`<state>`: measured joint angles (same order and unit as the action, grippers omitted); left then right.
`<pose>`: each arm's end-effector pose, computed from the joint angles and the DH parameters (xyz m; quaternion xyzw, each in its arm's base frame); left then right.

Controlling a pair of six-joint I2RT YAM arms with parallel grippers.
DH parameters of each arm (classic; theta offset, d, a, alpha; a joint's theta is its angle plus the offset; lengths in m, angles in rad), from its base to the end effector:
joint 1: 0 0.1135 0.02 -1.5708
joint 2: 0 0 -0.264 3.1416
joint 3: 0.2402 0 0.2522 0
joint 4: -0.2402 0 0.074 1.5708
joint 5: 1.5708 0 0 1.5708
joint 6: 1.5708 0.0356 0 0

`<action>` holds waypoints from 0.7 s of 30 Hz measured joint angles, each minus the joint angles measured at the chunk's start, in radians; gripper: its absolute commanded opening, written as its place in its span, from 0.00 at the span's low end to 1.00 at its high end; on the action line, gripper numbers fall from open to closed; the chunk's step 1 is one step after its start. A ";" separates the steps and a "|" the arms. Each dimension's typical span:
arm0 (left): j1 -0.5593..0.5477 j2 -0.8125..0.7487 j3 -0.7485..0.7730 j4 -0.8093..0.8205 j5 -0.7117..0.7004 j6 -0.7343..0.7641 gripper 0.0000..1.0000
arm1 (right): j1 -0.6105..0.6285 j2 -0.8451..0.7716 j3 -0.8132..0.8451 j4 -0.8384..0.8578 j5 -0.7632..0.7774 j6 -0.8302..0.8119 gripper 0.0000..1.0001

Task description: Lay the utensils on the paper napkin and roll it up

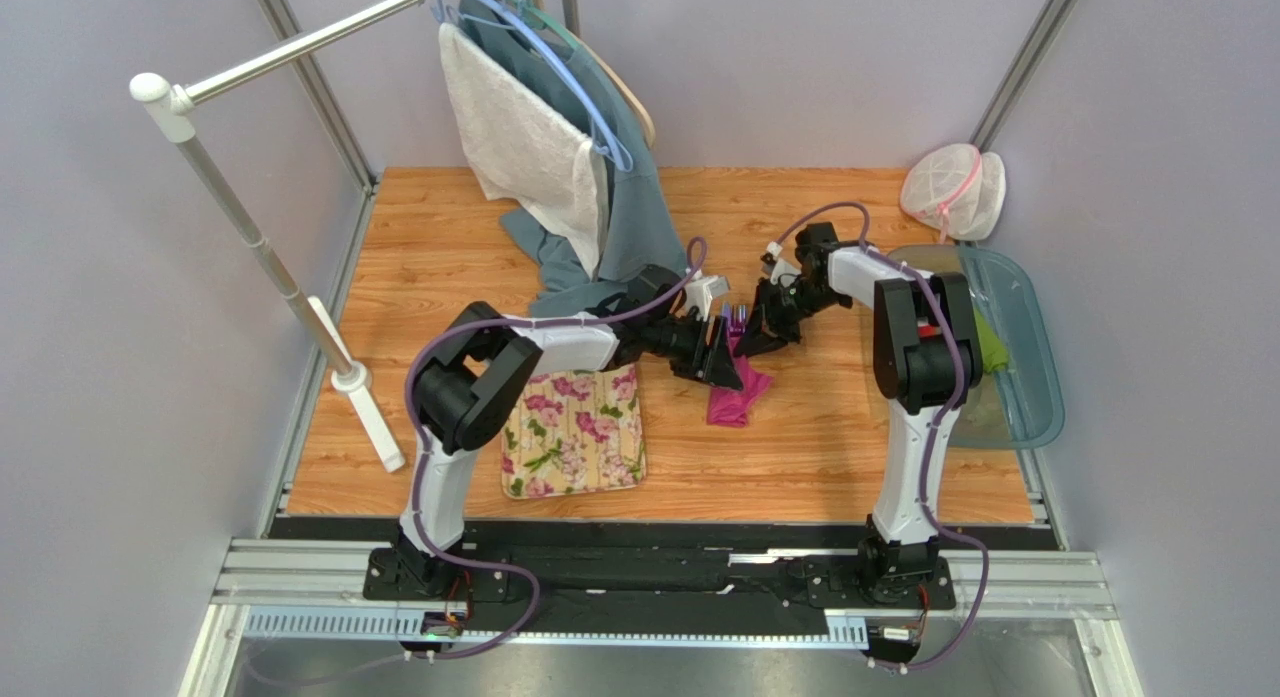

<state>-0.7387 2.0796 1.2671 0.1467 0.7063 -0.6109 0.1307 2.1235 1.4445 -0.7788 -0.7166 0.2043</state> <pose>0.3098 -0.3134 0.1450 0.2048 0.8325 -0.4992 0.1260 0.3918 0.0751 0.1308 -0.0146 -0.9351 -0.3540 0.0062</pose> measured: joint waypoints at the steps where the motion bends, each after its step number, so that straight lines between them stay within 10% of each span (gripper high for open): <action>1: 0.004 -0.025 -0.010 -0.003 -0.019 0.009 0.62 | 0.000 -0.008 0.000 0.002 -0.003 -0.004 0.00; 21: 0.124 -0.313 -0.073 -0.187 -0.175 0.181 0.77 | 0.002 -0.150 -0.005 0.034 -0.100 -0.107 0.00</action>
<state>-0.6151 1.7668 1.1938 -0.0406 0.5312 -0.4301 0.1326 1.9736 1.4395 -0.7452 -0.8162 0.0971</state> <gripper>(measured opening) 0.764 0.017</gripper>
